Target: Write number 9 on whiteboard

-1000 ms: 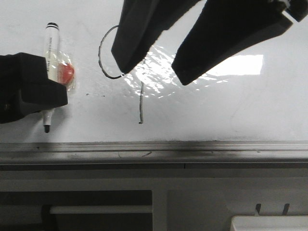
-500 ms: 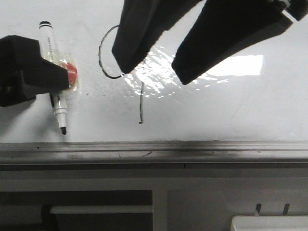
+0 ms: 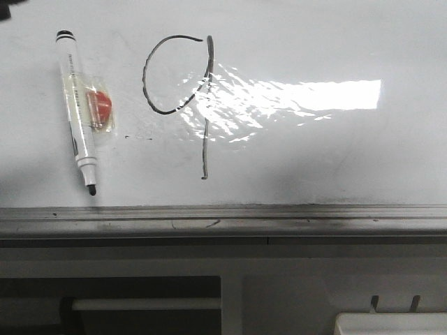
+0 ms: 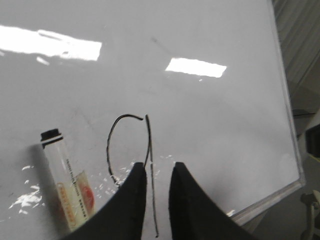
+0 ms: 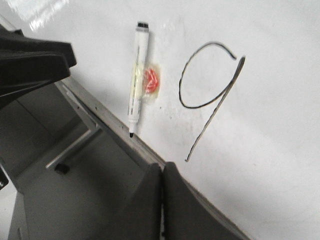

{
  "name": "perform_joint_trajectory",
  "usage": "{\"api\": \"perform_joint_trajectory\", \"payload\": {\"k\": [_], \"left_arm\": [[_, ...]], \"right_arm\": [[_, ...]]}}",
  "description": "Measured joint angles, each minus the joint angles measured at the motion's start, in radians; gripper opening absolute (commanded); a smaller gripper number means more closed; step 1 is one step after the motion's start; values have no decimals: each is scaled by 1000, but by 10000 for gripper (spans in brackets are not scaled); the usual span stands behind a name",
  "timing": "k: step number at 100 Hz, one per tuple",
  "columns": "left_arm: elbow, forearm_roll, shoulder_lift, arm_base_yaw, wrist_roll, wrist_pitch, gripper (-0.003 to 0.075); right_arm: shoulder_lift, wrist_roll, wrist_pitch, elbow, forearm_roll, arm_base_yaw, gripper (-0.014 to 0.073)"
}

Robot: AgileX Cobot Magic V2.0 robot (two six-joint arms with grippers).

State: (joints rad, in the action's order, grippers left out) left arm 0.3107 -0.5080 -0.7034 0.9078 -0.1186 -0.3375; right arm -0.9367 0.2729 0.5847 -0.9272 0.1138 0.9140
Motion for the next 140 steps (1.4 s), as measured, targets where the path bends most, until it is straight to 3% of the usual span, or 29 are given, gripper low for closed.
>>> {"api": "perform_joint_trajectory", "payload": {"k": [34, 53, 77, 140], "left_arm": [[-14, 207, 356, 0, -48, 331, -20], [-74, 241, 549, 0, -55, 457, -20], [-117, 234, 653, 0, -55, 546, -20], [-122, 230, 653, 0, -55, 553, -20]], "right_arm": [[342, 0, -440, 427, 129, 0, -75], [522, 0, -585, 674, 156, 0, -75], [672, 0, -622, 812, 164, 0, -75], [680, 2, -629, 823, 166, 0, -75]]}}
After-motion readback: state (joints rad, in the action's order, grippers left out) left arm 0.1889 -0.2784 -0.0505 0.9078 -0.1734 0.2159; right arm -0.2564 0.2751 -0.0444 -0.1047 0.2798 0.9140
